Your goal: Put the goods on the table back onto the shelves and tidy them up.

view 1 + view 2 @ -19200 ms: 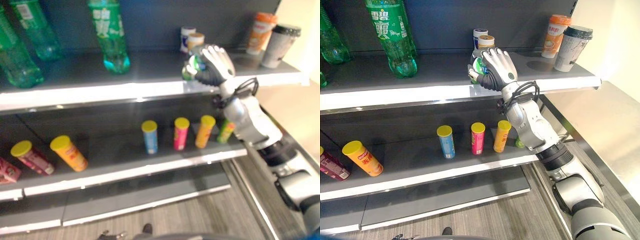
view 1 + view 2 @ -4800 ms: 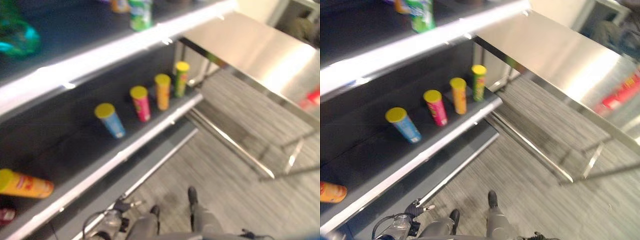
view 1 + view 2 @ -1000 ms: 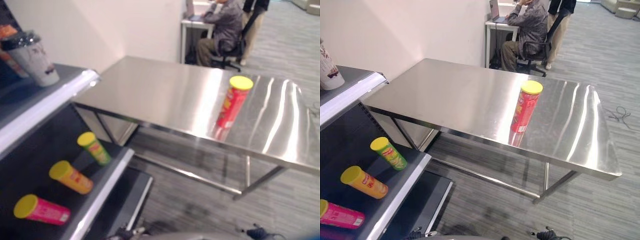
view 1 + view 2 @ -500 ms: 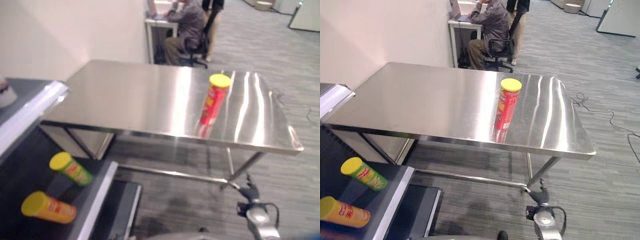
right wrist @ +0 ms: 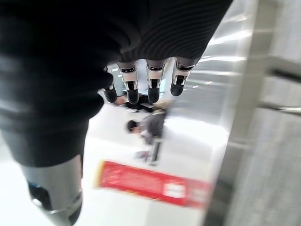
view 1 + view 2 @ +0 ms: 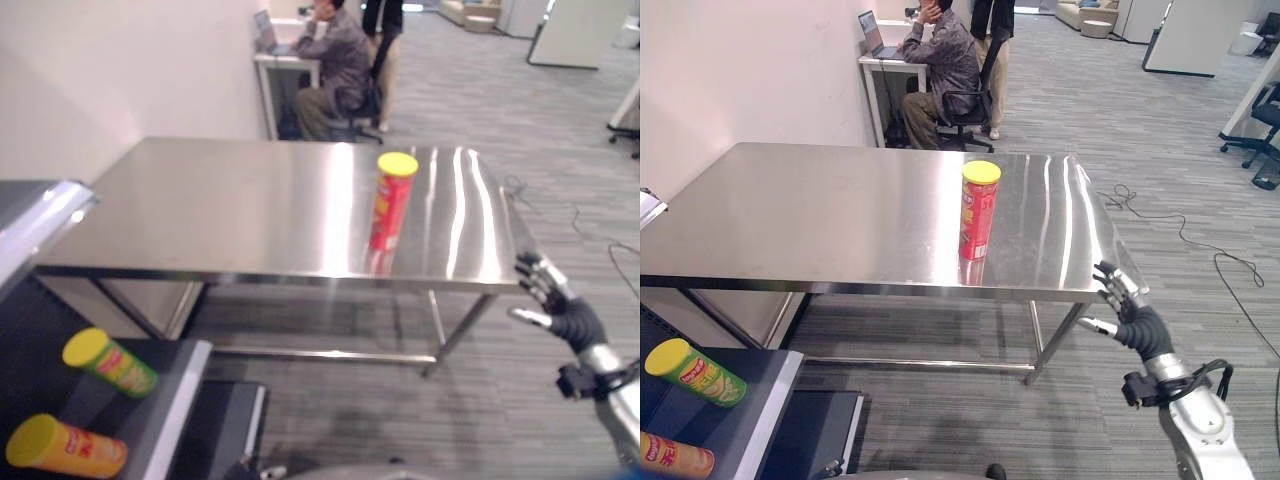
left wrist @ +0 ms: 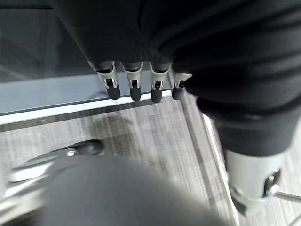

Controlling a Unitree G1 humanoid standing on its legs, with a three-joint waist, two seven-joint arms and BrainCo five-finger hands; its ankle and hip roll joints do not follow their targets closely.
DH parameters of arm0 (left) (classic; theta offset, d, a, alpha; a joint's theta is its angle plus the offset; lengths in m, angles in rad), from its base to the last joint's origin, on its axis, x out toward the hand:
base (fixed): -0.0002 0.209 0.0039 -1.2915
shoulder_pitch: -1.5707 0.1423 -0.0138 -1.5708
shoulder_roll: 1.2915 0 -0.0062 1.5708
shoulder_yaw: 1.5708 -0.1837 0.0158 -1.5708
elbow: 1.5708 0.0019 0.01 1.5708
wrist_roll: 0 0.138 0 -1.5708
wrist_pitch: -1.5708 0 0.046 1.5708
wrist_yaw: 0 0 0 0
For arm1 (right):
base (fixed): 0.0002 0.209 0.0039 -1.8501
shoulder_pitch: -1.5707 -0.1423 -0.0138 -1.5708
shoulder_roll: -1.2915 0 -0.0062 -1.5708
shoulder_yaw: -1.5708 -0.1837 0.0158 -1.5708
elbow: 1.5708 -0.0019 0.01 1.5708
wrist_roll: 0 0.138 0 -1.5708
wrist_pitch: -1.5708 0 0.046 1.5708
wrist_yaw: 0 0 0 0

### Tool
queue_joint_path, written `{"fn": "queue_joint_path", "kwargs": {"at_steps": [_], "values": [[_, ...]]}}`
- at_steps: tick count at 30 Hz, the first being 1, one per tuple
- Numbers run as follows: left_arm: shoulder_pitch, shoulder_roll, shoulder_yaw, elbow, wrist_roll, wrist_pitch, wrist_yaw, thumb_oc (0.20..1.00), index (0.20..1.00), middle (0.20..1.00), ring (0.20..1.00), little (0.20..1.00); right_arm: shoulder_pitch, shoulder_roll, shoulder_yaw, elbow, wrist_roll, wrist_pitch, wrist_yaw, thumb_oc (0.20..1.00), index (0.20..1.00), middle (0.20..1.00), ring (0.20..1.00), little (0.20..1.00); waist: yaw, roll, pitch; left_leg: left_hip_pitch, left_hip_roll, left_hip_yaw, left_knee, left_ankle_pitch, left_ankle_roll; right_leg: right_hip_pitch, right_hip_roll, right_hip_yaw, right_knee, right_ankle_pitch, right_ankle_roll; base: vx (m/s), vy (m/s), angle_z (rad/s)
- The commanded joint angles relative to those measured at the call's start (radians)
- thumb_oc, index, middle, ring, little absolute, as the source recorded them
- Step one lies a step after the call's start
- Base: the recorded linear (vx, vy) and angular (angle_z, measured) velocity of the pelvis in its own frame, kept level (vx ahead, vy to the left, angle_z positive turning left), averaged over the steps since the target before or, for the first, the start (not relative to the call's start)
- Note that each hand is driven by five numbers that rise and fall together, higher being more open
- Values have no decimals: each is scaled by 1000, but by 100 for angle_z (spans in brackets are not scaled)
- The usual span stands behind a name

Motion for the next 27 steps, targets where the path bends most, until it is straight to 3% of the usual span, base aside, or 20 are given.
{"fn": "queue_joint_path", "kwargs": {"at_steps": [1, 7, 9, 14, 16, 22, 27], "values": [[-61, -6, -7, 69, 33, -31, 1, 1000, 1000, 1000, 1000, 1000, -114, 6, -79, -50, 3, -83, -87, 1000, 1000, 1000, 1000, 1000, 20, 13, -5, -57, 1, -75, 7, 13, -10, 49, -11, -41, 9, -105, 45, 21, 22, 4], [-66, -7, -32, 60, 41, -18, 28, 1000, 1000, 1000, 1000, 1000, -314, -9, -24, -28, -224, -68, -255, 1000, 1000, 1000, 1000, 1000, 53, 13, -8, -55, -2, -84, 7, 10, -6, 61, -14, -50, 9, -107, 43, 6, 34, 5], [-71, -3, -45, 56, 34, -5, 46, 1000, 1000, 1000, 1000, 1000, -450, -28, 62, -20, -344, -37, -325, 1000, 1000, 1000, 1000, 1000, 77, 7, -7, -57, -7, -92, 7, 12, -2, 63, -18, -57, 9, -105, 41, -13, 43, 9], [-72, 0, -50, 46, 21, 4, 59, 1000, 1000, 1000, 1000, 1000, -602, -45, 173, 16, -485, 8, -374, 1000, 1000, 1000, 1000, 1000, 103, -2, -1, -61, -12, -106, 7, 14, 2, 69, -20, -69, 9, -102, 39, -14, 24, 8], [-61, 2, -60, 37, 9, 10, 63, 1000, 1000, 1000, 1000, 1000, -716, -84, 264, 102, -648, 61, -414, 1000, 1000, 1000, 1000, 1000, 135, -14, 2, -65, -16, -117, 7, 16, 6, 74, -22, -81, 9, -103, 39, 4, 25, 17], [-68, -3, -67, 48, -9, 18, 78, 1000, 1000, 1000, 1000, 1000, -899, -94, 385, 249, -796, 126, -490, 1000, 1000, 1000, 1000, 1000, 157, -23, 12, -69, -23, -128, 7, 19, 10, 80, -24, -93, 9, -104, 38, -1, 16, 17], [-68, -6, -66, 56, -24, 22, 85, 1000, 1000, 1000, 1000, 1000, -965, -107, 372, 280, -817, 150, -534, 1000, 1000, 1000, 1000, 1000, 163, -30, 15, -74, -27, -137, 7, 19, 12, 83, -26, -103, 9, -106, 38, 17, 18, 7]]}}
